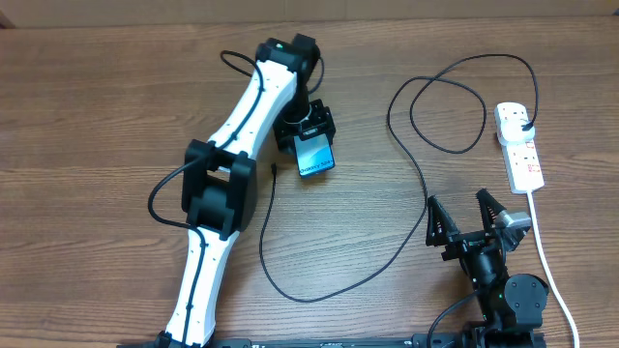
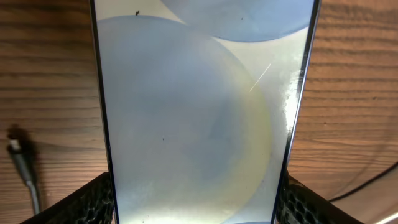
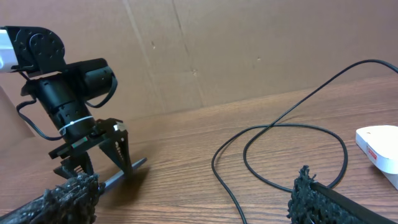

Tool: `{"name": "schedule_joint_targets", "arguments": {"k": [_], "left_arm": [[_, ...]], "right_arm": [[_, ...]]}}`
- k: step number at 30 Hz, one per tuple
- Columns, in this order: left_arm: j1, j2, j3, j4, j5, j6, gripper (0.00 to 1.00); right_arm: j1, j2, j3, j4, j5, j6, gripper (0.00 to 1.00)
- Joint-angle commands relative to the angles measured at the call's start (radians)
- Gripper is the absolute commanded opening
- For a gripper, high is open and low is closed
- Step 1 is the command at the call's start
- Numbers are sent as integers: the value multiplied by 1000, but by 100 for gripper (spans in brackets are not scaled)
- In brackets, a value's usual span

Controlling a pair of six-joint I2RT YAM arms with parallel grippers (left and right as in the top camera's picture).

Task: Plug charger to phone and switch on socket
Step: 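Carry the phone rightward and hold it upright near the cable end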

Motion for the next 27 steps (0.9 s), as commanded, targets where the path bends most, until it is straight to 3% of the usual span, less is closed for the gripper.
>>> {"name": "schedule_joint_targets", "arguments": {"k": [1,12,27], "left_arm": [[24,-8,47,-18,55,26,41],[32,-8,177,-77,53,18,41],[55,-8,184,-248,81,10,41]], "right_arm": [[4,-10,-11,6,10,-6,100],[4,-10,-11,6,10,-6,100],[4,-10,-11,6,10,-6,100]]}}
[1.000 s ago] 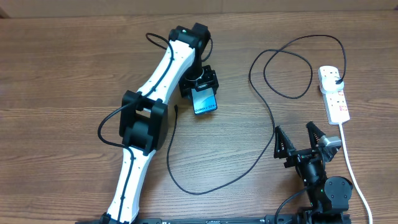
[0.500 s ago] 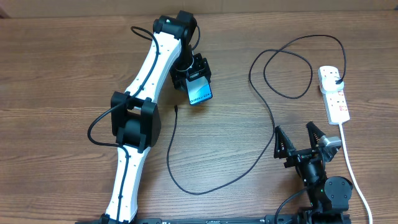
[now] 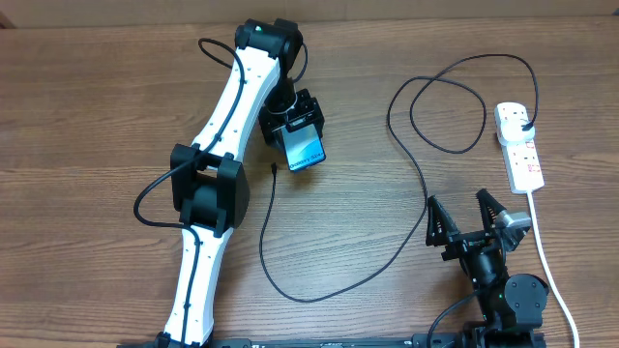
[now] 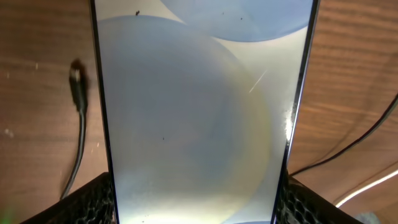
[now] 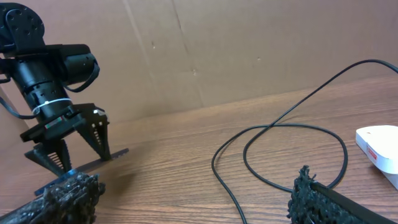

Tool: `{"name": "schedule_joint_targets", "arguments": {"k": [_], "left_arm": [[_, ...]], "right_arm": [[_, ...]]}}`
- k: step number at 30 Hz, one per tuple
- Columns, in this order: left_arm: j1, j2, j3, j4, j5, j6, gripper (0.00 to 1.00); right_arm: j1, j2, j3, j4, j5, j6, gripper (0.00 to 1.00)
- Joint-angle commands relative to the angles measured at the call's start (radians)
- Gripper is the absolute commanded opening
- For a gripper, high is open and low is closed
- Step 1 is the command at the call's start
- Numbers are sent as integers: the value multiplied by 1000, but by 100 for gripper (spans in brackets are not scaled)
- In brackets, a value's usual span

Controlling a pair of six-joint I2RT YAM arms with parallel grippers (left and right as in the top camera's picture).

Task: Plug charger to phone and switch on socket
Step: 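Carry the phone rightward and hold it upright near the cable end, then move the right gripper toward the black cable end near the phone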

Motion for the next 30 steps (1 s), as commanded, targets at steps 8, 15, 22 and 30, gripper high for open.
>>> {"name": "schedule_joint_targets", "arguments": {"k": [8,15,22,30], "left_arm": [[34,-8,30,-24,151,-35,40],[43,-8,28,-24,196,-76,39],[50,-8,28,-24,217,-83,38],[50,-8,28,-24,223,-82,38]], "right_arm": [[4,-10,-11,6,10,-6,100],[4,-10,-11,6,10,-6,100],[4,-10,-11,6,10,-6,100],[4,-10,-11,5,-13,38,100]]}}
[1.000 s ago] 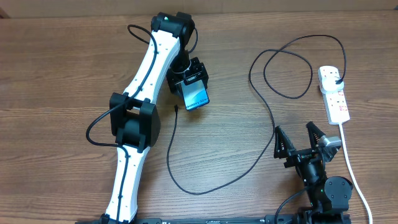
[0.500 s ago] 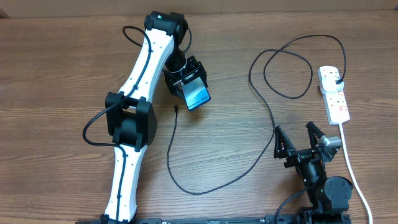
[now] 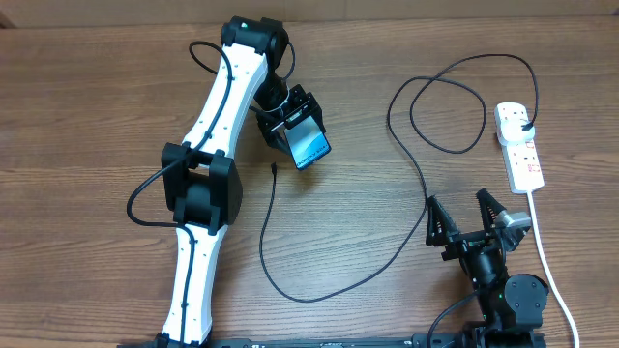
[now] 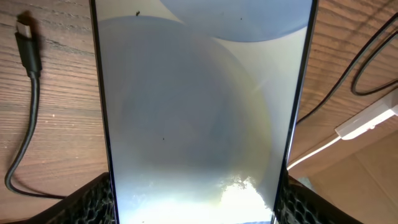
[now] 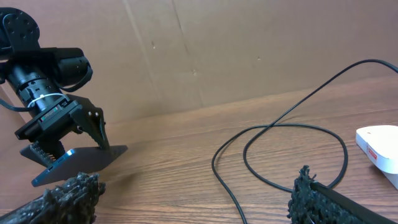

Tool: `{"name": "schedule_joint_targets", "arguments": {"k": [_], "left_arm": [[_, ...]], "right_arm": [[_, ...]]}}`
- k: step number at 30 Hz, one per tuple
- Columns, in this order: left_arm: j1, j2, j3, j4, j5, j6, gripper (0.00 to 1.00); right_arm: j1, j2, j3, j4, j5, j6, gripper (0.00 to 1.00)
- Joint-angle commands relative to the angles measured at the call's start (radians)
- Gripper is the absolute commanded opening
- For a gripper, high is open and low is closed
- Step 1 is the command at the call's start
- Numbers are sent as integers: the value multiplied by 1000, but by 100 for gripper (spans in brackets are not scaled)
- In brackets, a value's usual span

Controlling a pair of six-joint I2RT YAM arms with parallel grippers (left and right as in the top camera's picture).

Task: Plug charger to phone and switch on socket
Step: 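Move the right gripper toward the black cable end near the phone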

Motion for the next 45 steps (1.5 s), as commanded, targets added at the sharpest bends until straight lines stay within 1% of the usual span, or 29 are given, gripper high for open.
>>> {"name": "schedule_joint_targets", "arguments": {"k": [1,2,4,10,12,16,19,22,24,28,30,34,36,38,40,43,45], "left_arm": [[6,-8,28,-4,33,-17,37],[6,-8,28,-4,33,-15,37],[6,-8,28,-4,27,-14,37],[6,-8,28,-2,6,-14,36],[6,-8,28,0,3,-14,35],[6,-8,28,11,3,-14,35],[6,-8,28,15,2,-14,34],[6,-8,28,15,-13,-15,33],[6,-8,28,14,-23,-15,33],[6,-8,28,14,-23,-15,33],[6,-8,28,15,-23,-15,33],[6,-8,28,17,-31,-19,31],[6,-8,28,18,-39,-24,31],[6,-8,28,21,-42,-26,31],[6,-8,28,23,-42,-27,31],[6,-8,28,24,-53,-38,29],[6,-8,28,26,-64,-45,29]], "right_arm": [[4,-10,-11,6,-89,162,100],[4,-10,-11,9,-174,296,100],[4,-10,-11,14,-311,512,100],[4,-10,-11,17,-448,868,100],[4,-10,-11,17,-468,921,100],[7,-10,-11,57,-513,865,100],[26,-7,-10,61,-524,856,100],[79,35,9,63,-478,828,100],[131,106,50,63,-423,785,100],[220,305,145,63,-327,713,99],[283,476,225,64,-267,671,100],[372,711,336,64,-158,669,100],[410,815,386,71,-107,679,100],[449,935,441,91,-55,718,100],[478,1058,499,105,-9,787,100],[508,1227,573,160,1,859,100],[534,1337,634,195,2,870,100]]}}
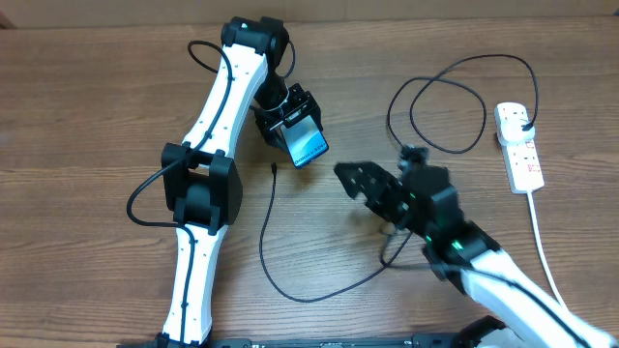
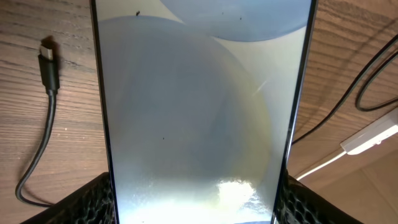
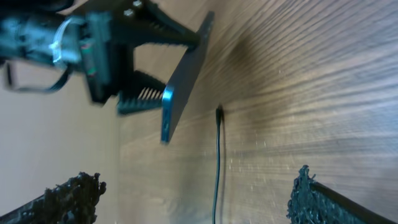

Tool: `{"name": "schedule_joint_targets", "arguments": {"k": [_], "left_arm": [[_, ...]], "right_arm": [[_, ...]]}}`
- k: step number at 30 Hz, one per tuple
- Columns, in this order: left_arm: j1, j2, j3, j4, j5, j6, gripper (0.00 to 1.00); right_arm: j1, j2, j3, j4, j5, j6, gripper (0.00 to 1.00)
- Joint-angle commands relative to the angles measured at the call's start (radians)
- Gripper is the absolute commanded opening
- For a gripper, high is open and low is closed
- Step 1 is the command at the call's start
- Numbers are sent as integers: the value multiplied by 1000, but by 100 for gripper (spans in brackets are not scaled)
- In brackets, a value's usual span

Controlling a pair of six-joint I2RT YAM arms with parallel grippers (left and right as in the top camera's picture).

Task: Plug charger to phone and switch on socket
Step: 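Move the right gripper toward the black cable end near the phone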

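My left gripper (image 1: 302,135) is shut on the phone (image 1: 309,146), holding it tilted above the table at the back centre; its lit screen (image 2: 199,112) fills the left wrist view. The black charger cable's USB-C plug (image 1: 275,167) lies on the wood just left of and below the phone, and also shows as the plug (image 2: 48,57) and the plug (image 3: 219,112). My right gripper (image 1: 360,184) is open over the middle of the table, right of the plug, facing the phone (image 3: 184,74). The white socket strip (image 1: 519,145) lies at the far right.
The black cable (image 1: 319,290) loops from the plug toward the front, then back in a coil (image 1: 435,106) to the strip. The strip's white lead (image 1: 546,261) runs to the front right. The left arm (image 1: 218,126) crosses the table's left half.
My right arm has left its place at the front right edge and now reaches over the middle of the table, gripper open toward plug and phone. The left gripper and phone hardly moved.
My left gripper held the phone low, near the plug. It then held it farther back and, later, tilted toward the right, always shut on it. The right arm stayed parked at the front right until now, when it reaches to the centre.
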Motion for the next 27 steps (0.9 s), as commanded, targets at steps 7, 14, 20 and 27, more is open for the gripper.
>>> {"name": "schedule_joint_targets", "arguments": {"k": [7,14,20,27], "left_arm": [[6,-8,28,11,-30,-44,27],[4,-8,28,21,-55,-60,27],[4,-8,28,27,-55,-62,27],[4,-8,28,32,-74,-74,26]], "right_arm": [[82,341,276,1,96,116,100],[83,426,362,-21,137,161,98],[87,500,422,-34,147,161,86],[89,541,469,-52,147,183,51]]}}
